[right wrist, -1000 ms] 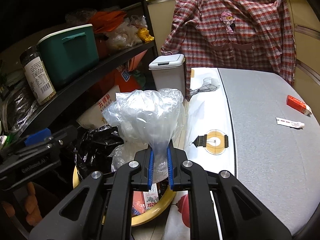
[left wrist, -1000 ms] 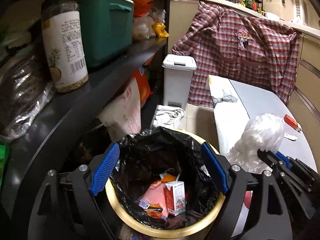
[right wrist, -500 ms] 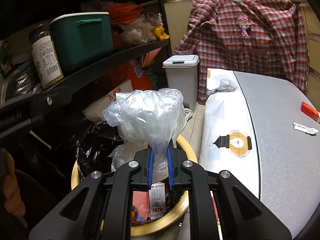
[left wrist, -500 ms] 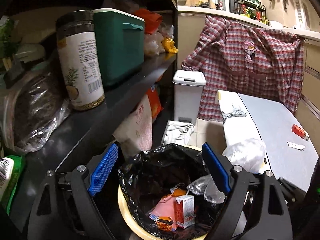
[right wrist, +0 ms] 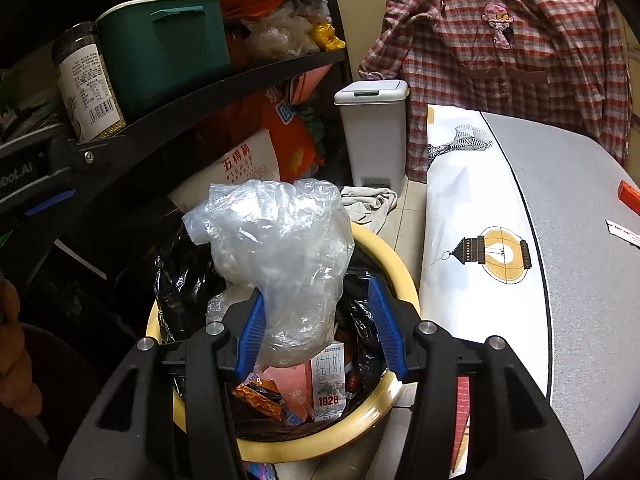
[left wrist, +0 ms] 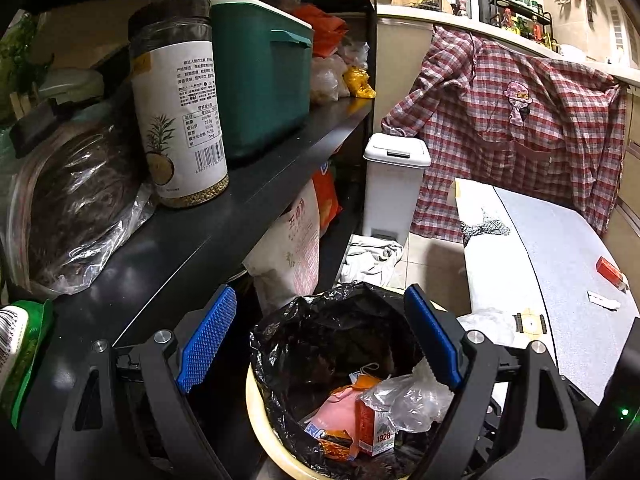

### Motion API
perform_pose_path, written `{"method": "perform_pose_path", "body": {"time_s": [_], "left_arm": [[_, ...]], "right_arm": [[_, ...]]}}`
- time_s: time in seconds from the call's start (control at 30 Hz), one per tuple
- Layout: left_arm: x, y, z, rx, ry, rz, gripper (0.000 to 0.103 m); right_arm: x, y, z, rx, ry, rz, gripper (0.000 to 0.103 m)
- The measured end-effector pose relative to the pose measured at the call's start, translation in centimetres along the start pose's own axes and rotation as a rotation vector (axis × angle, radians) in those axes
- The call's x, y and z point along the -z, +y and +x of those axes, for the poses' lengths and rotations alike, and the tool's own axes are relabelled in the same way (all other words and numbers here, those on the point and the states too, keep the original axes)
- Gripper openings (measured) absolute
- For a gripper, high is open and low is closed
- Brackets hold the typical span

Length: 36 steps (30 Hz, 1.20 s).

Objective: Collect trash
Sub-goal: 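Open the left gripper, then the right, to drop sachet and plastic bag into the bin, then move both open grippers back to the table, right toward the white tube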

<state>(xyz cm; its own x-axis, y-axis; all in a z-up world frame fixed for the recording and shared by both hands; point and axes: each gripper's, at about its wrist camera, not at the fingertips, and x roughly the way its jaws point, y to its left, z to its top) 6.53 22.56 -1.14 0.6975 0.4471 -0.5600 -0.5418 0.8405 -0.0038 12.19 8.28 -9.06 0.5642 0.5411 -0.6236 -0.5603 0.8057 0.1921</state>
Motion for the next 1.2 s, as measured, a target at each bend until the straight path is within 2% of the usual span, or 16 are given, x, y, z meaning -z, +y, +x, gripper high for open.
{"method": "perform_pose_path", "body": {"time_s": [0.1, 0.2, 0.27, 0.3, 0.37, 0.47, 0.57, 0.63, 0.7, 0.8, 0.9, 0.97, 1.2], "left_arm": [[-0.1, 0.1, 0.1, 0.002, 0.000, 0.001, 0.083], [-0.1, 0.2, 0.2, -0.001, -0.002, -0.002, 0.083], [-0.1, 0.3, 0.3, -0.003, -0.002, -0.002, 0.083], [-0.3, 0.4, 0.4, -0.004, -0.002, -0.002, 0.083], [-0.3, 0.6, 0.5, -0.004, 0.000, -0.012, 0.083], [-0.3, 0.7, 0.5, -0.005, 0.003, -0.024, 0.083], [-0.4, 0.7, 0.6, -0.003, 0.000, -0.017, 0.083], [-0.3, 0.7, 0.4, -0.004, -0.003, -0.016, 0.083], [-0.2, 0.6, 0.3, -0.005, -0.002, -0.020, 0.083], [-0.2, 0.5, 0.1, -0.011, -0.002, -0.026, 0.083], [-0.1, 0.5, 0.1, -0.013, -0.002, -0.025, 0.083], [-0.1, 0.5, 0.0, -0.015, -0.004, -0.028, 0.083], [-0.1, 0.4, -0.1, -0.019, -0.008, -0.024, 0.083]], "right_arm": [[0.2, 0.3, 0.4, -0.002, -0.015, -0.013, 0.055], [1.1, 0.7, 1.6, 0.041, -0.038, -0.030, 0.055], [1.6, 0.8, 2.2, 0.031, -0.010, -0.003, 0.057], [1.8, 1.0, 2.5, 0.025, 0.018, 0.012, 0.059], [1.9, 1.2, 2.3, 0.024, 0.042, 0.021, 0.073], [1.6, 1.0, 1.8, -0.032, 0.090, 0.083, 0.080], [1.6, 0.3, 1.6, -0.066, 0.117, 0.129, 0.080], [1.5, -0.6, 1.8, -0.150, 0.170, 0.232, 0.080], [1.6, -2.1, 2.4, -0.246, 0.233, 0.395, 0.080], [1.4, -3.0, 3.0, -0.274, 0.277, 0.489, 0.080], [0.9, -2.7, 3.3, -0.263, 0.306, 0.452, 0.080], [0.7, -2.8, 2.7, -0.252, 0.277, 0.461, 0.080], [-1.0, -2.3, 0.4, -0.142, 0.159, 0.293, 0.080]]}}
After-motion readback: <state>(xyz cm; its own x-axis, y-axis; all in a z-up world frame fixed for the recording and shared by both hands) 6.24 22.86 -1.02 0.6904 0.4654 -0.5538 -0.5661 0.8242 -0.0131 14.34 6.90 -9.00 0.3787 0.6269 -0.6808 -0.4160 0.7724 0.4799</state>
